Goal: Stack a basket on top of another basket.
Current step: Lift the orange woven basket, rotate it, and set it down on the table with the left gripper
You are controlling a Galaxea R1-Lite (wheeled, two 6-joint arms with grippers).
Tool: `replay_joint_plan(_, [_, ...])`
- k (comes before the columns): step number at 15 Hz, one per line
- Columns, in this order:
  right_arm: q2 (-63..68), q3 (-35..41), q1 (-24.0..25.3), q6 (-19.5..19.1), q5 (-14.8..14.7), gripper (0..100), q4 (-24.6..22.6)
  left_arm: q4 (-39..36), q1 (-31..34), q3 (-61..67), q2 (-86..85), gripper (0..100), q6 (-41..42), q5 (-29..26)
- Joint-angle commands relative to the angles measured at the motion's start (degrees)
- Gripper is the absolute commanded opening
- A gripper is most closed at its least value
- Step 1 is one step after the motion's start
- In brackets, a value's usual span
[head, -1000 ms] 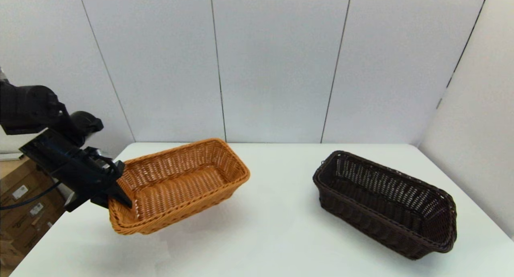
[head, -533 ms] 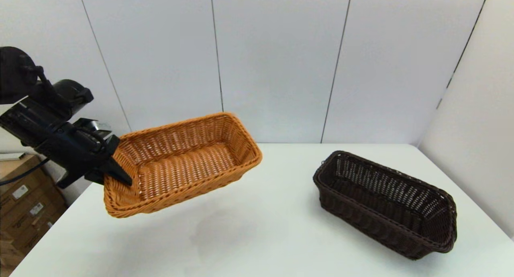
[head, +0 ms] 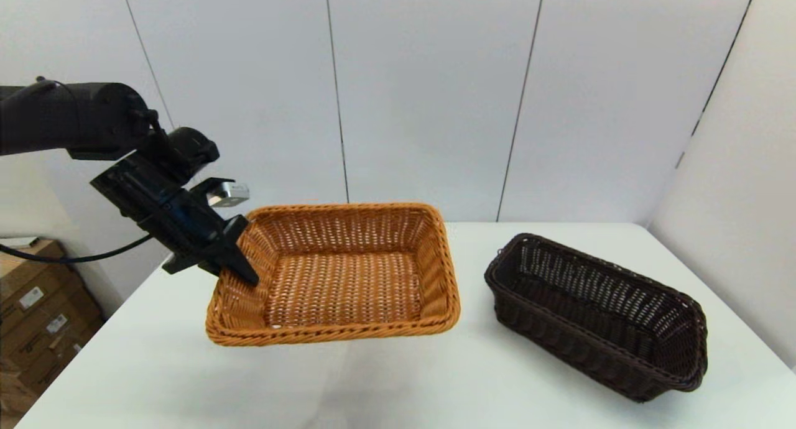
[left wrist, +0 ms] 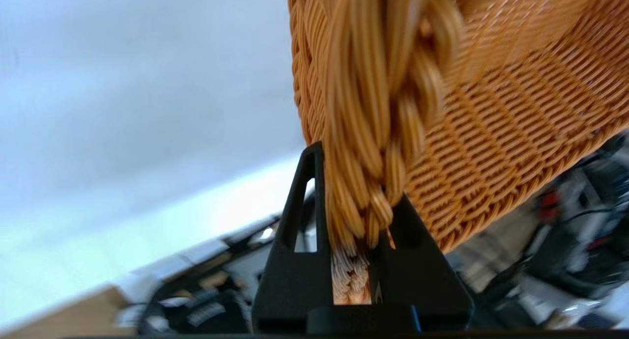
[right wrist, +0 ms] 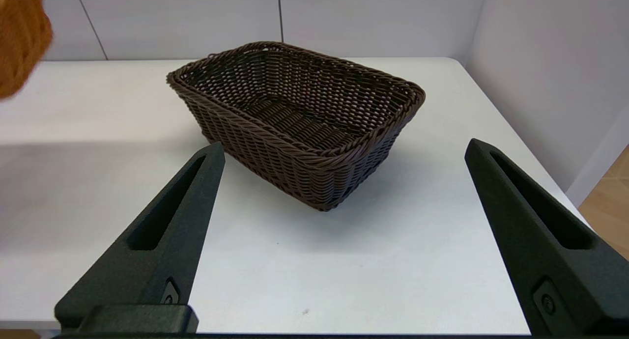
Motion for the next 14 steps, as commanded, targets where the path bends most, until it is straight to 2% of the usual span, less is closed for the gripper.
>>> replay_joint_plan(1, [0.07,-0.07,0.02,0.00,0.00,100,-0.01,0.85,-1.03,-6.60,9.92,0,2.64,-0.09])
replay_joint_plan(4, [0.07,0.02,0.02,0.00,0.00,100,-0.01,1.11,-2.88,-10.38,15.72,0,2.99,0.09])
replay_joint_plan(6, [-0.01,-0.07,0.02,0.00,0.00,100,-0.01,-1.61,-4.02,-10.38,18.35,0,1.32,0.09])
replay_joint_plan(11, [0.07,-0.07,0.02,0.00,0.00,100,-0.01,-8.29,-5.43,-10.38,21.87,0,-8.26,-0.26])
replay_joint_plan(14, [0.07,-0.07,0.02,0.00,0.00,100,-0.01,-9.08,-5.52,-10.29,22.57,0,-9.93,-0.53])
